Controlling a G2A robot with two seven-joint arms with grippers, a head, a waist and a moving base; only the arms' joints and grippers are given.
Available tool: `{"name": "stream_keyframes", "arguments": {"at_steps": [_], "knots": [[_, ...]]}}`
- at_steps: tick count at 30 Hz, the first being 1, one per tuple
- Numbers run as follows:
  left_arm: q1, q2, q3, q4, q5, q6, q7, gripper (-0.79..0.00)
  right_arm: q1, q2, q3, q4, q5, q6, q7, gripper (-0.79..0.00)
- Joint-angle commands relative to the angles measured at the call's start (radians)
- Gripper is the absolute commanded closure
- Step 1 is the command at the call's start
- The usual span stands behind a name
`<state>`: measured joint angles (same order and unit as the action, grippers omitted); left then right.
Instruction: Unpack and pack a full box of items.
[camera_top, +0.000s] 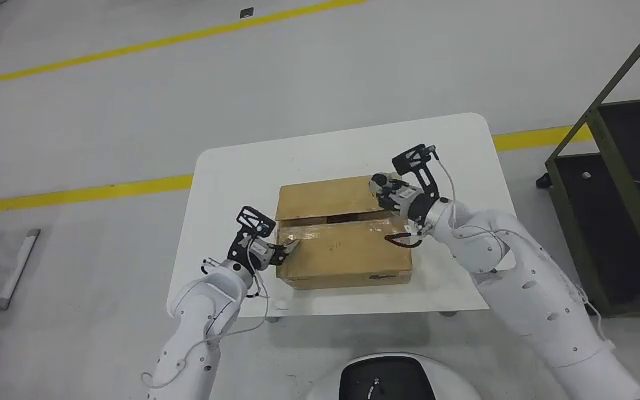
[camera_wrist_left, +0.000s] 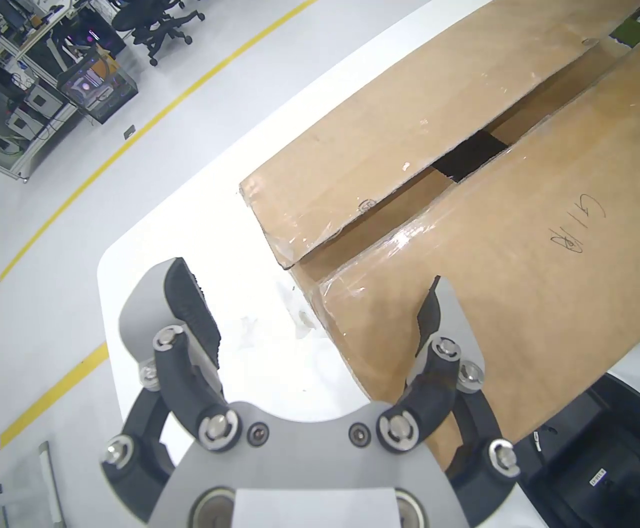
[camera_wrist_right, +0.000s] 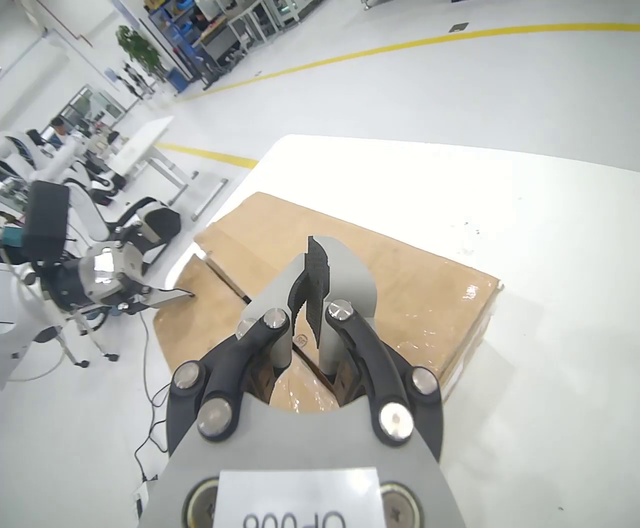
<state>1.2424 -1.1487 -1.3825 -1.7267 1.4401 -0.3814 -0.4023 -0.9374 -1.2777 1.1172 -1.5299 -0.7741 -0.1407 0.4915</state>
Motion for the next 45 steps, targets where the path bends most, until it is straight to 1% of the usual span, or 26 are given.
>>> {"name": "stream_keyframes", "arguments": {"at_steps": [1,4,8,11,13,19,21,23,26,28,32,34,36,38,40,45], "knots": [[0.001,0.000,-0.002,0.006,0.000,0.004,0.003,-0.785,0.014,-0.007,-0.041,0.028,-0.055,0.014,-0.020,0.000],[0.002,0.001,-0.010,0.008,-0.002,0.008,0.002,-0.785,0.038,-0.017,-0.096,0.080,-0.131,0.034,-0.045,0.000],[0.009,0.004,-0.032,-0.005,-0.012,0.010,0.000,-0.785,0.057,-0.030,-0.136,0.134,-0.156,0.050,-0.077,0.000],[0.026,0.008,-0.055,-0.032,-0.011,0.003,-0.001,-0.785,0.067,-0.038,-0.155,0.162,-0.159,0.055,-0.090,0.000],[0.046,0.012,-0.082,-0.048,-0.002,0.011,-0.013,-0.785,0.069,-0.043,-0.163,0.169,-0.160,0.059,-0.100,0.000],[0.125,0.020,-0.173,-0.105,-0.048,0.032,-0.031,-0.785,0.067,-0.052,-0.172,0.176,-0.167,0.074,-0.130,0.000],[0.148,0.022,-0.193,-0.110,-0.046,0.040,-0.033,-0.785,0.067,-0.055,-0.174,0.175,-0.169,0.072,-0.135,0.000],[0.163,0.024,-0.196,-0.092,-0.011,0.046,-0.028,-0.785,0.067,-0.057,-0.174,0.172,-0.171,0.067,-0.137,0.000],[0.154,0.025,-0.182,-0.047,0.019,0.048,-0.034,-0.785,0.067,-0.058,-0.169,0.162,-0.174,0.064,-0.132,0.000],[0.134,0.021,-0.167,-0.006,0.005,0.066,-0.026,-0.785,0.063,-0.058,-0.162,0.148,-0.173,0.061,-0.129,0.000],[0.080,0.018,-0.123,0.069,0.034,0.070,-0.023,-0.785,0.040,-0.055,-0.144,0.104,-0.165,0.052,-0.113,0.000],[0.060,0.016,-0.106,0.092,0.048,0.069,-0.015,-0.785,0.024,-0.052,-0.134,0.077,-0.163,0.047,-0.108,0.000],[0.055,0.016,-0.103,0.097,0.051,0.069,-0.012,-0.785,0.007,-0.050,-0.124,0.050,-0.159,0.041,-0.113,0.000],[0.055,0.016,-0.103,0.097,0.051,0.069,-0.012,-0.785,-0.004,-0.050,-0.125,0.040,-0.165,0.034,-0.094,0.000],[0.055,0.016,-0.103,0.097,0.051,0.069,-0.012,-0.785,-0.003,-0.050,-0.137,0.049,-0.201,0.034,-0.078,0.000],[0.055,0.016,-0.103,0.097,0.051,0.069,-0.012,-0.785,0.015,-0.060,-0.155,0.099,-0.199,0.051,-0.073,0.000]]}}
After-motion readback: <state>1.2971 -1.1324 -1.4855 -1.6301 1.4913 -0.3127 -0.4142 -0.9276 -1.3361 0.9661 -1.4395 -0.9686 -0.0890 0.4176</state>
